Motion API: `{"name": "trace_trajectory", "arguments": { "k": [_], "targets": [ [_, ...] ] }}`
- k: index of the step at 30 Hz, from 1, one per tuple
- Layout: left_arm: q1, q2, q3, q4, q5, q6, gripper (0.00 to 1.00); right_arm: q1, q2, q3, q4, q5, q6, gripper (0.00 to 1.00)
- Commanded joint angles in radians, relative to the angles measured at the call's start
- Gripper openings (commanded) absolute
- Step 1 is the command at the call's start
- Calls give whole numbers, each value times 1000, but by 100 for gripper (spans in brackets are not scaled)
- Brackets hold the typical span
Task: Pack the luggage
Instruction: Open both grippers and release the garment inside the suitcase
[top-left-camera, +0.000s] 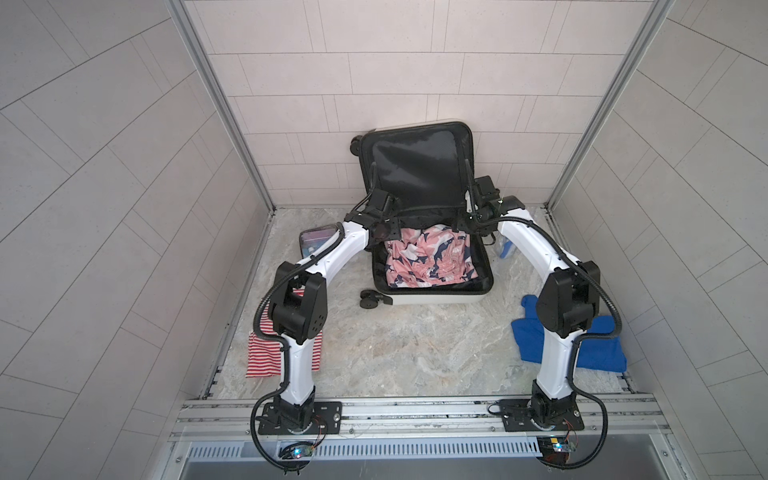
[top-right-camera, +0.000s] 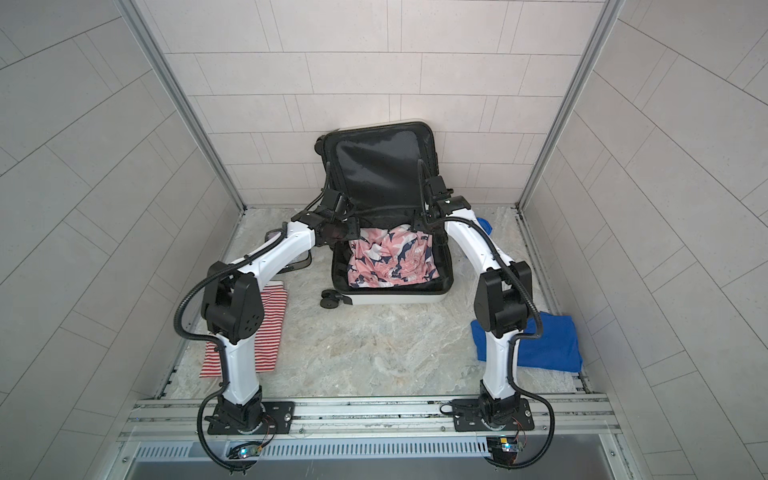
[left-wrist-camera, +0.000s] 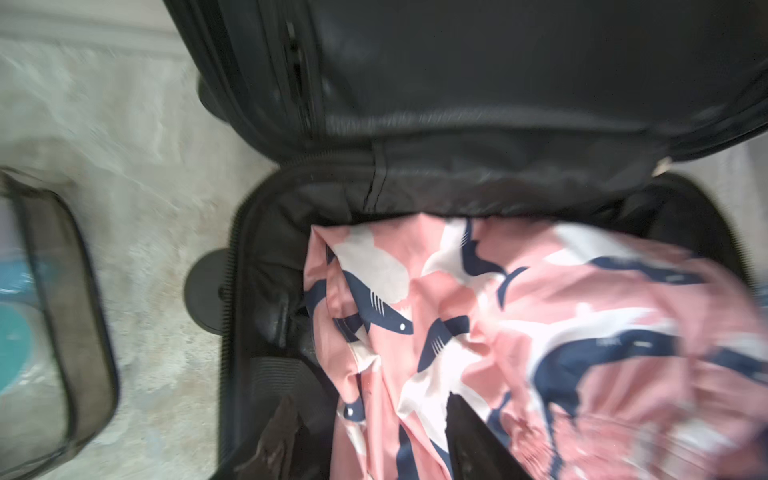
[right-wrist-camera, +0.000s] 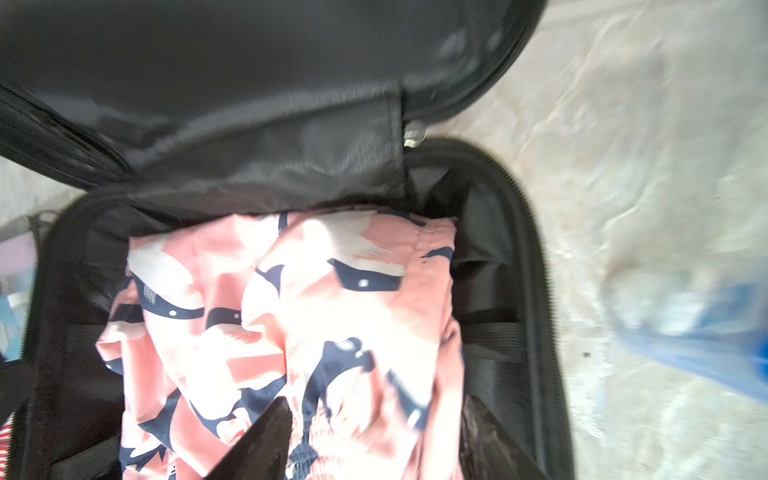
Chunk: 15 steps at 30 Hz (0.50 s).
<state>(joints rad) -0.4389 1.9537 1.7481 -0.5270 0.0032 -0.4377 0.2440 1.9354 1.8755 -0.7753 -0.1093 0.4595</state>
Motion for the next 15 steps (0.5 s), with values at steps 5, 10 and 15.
{"name": "trace_trajectory", "arguments": {
  "k": [5, 10, 15],
  "targets": [
    [0, -164, -7, 4, -27, 19, 64, -1, -129, -15, -56, 98, -55, 71],
    [-10, -288, -101, 32, -22, 15, 64, -2, -217, -118, -58, 117, -78, 70],
    [-13, -410, -229, 66, 3, 6, 65, -10, -345, -271, -49, 135, -91, 70]
  ]
}}
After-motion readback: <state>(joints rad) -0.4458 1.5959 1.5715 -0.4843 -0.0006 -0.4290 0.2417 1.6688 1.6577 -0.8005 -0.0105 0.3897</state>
